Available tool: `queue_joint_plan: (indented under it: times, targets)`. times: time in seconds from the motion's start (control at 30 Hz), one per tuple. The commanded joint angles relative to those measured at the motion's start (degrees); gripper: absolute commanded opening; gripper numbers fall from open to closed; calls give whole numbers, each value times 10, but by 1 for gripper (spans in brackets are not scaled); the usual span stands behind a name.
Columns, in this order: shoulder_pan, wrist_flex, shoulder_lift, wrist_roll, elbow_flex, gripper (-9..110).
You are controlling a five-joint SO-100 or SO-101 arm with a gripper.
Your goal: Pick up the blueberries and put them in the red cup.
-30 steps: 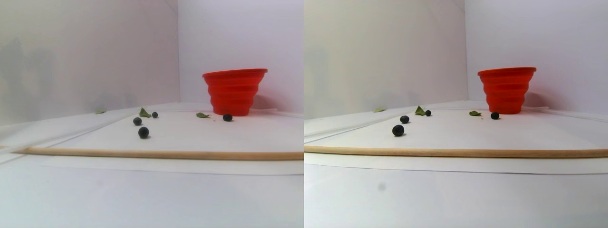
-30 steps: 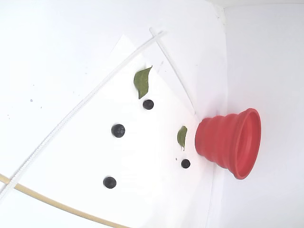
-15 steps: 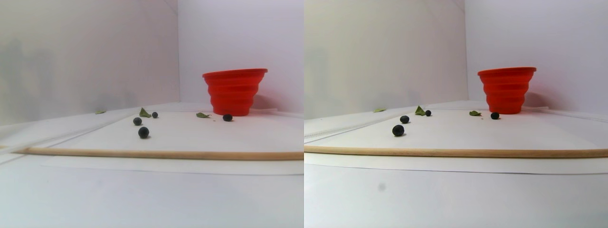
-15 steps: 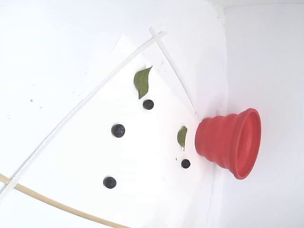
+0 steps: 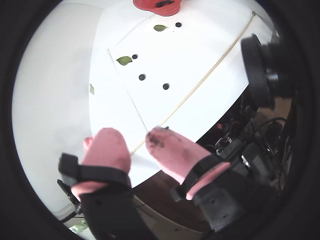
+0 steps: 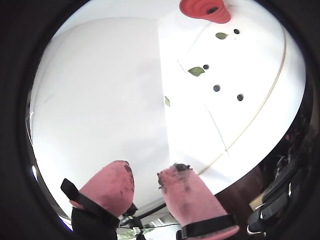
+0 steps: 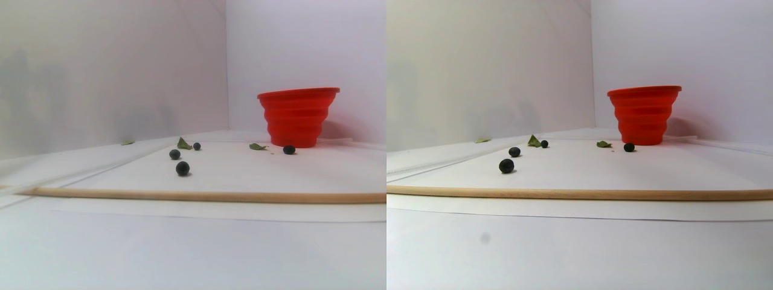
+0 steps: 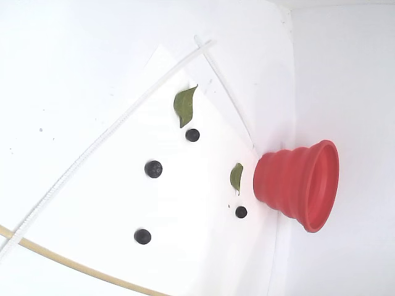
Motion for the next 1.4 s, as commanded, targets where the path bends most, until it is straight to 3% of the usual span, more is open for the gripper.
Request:
queue_joint_plan:
  times: [0.0, 0.77, 1.37]
  targets:
    - [0, -21, -18, -55, 6, 11]
    - [3, -135, -56, -395, 179, 14]
    - [-4, -264, -158, -528, 261, 15]
